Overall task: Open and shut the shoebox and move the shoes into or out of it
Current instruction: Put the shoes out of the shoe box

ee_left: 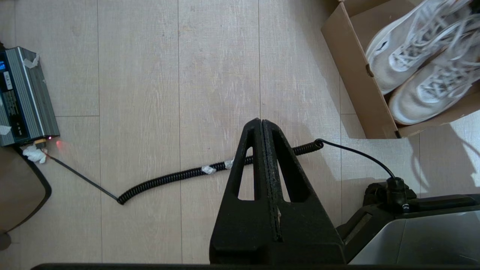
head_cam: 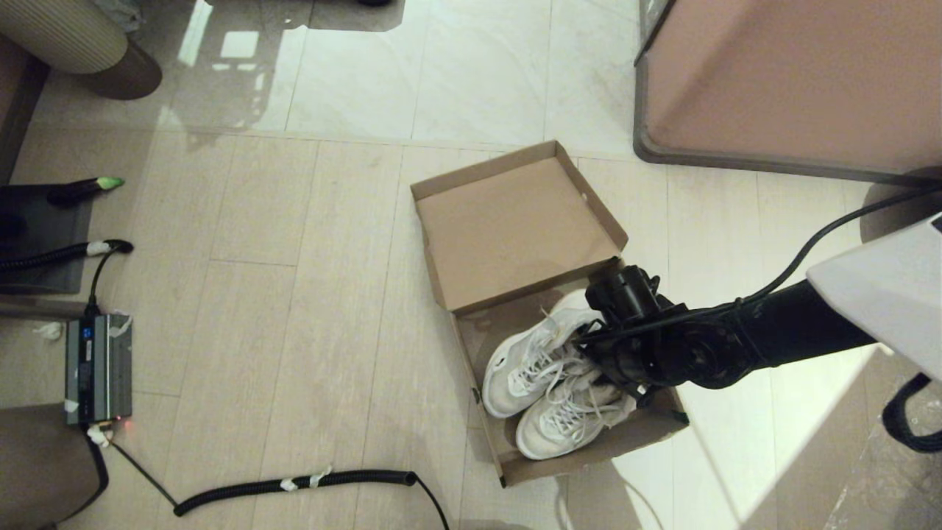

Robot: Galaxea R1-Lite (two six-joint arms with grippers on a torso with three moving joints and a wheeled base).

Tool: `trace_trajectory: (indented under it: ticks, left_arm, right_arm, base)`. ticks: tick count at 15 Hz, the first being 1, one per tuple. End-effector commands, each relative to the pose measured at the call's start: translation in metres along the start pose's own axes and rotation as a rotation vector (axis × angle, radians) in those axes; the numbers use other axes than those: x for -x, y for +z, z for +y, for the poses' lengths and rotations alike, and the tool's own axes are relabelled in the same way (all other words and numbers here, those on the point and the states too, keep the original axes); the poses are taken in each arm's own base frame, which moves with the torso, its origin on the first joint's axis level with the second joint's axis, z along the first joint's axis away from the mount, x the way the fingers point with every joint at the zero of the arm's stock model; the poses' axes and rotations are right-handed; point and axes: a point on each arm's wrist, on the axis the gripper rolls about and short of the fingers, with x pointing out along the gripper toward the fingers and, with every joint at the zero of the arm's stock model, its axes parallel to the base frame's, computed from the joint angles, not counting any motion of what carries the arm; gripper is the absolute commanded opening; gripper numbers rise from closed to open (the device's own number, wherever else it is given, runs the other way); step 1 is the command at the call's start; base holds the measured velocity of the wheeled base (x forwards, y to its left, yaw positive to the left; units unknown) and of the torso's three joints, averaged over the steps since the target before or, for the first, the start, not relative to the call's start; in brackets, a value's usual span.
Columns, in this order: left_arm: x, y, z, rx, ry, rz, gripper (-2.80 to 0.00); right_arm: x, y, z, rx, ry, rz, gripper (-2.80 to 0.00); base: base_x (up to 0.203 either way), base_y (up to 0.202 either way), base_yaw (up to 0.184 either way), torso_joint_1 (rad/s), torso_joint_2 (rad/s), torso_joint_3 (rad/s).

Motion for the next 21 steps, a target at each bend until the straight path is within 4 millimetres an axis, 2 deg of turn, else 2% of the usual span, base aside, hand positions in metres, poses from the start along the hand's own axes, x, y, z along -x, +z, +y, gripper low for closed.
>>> trace_trajectory:
  ticks: [1, 3, 6, 10, 13, 16, 21]
  left_arm:
    - [0.000, 0.000, 0.000, -0.001, 0.000, -0.002, -2.80]
    - [0.000, 0.000, 0.000, -0.001, 0.000, -0.002, -2.80]
    - [0.000, 0.000, 0.000, 0.001, 0.000, -0.002, -2.80]
    - [0.000, 0.000, 0.000, 0.004, 0.001, -0.002, -2.80]
    - [0.000, 0.000, 0.000, 0.016, 0.003, -0.002, -2.80]
    - [0.000, 0.000, 0.000, 0.019, 0.001, -0.003, -2.80]
    - [0.000, 0.000, 0.000, 0.016, 0.000, -0.003, -2.80]
  right_arm:
    - [0.046, 0.004, 0.006, -0.004, 0.081, -0.011, -2.80]
    - [0.072, 0.005, 0.008, 0.001, 0.133, -0.008, -2.80]
    - [0.114, 0.019, 0.015, -0.034, 0.262, -0.014, -2.80]
    - [0.150, 0.053, 0.017, -0.102, 0.356, -0.100, -2.80]
    - [0.165, 0.089, 0.006, -0.176, 0.369, -0.205, -2.80]
    - [0.170, 0.137, -0.024, -0.277, 0.287, -0.347, -2.80]
    - [0.176, 0.214, -0.102, -0.472, 0.154, -0.518, -2.80]
  base:
    - [0.000, 0.000, 0.000, 0.000, 0.00, 0.000]
    - [0.000, 0.000, 0.000, 0.000, 0.00, 0.000]
    - [0.000, 0.000, 0.000, 0.000, 0.00, 0.000]
    - [0.000, 0.000, 0.000, 0.000, 0.00, 0.000]
    - [0.000, 0.000, 0.000, 0.000, 0.00, 0.000]
    - [0.000, 0.000, 0.000, 0.000, 0.00, 0.000]
    - [0.000, 0.000, 0.000, 0.000, 0.00, 0.000]
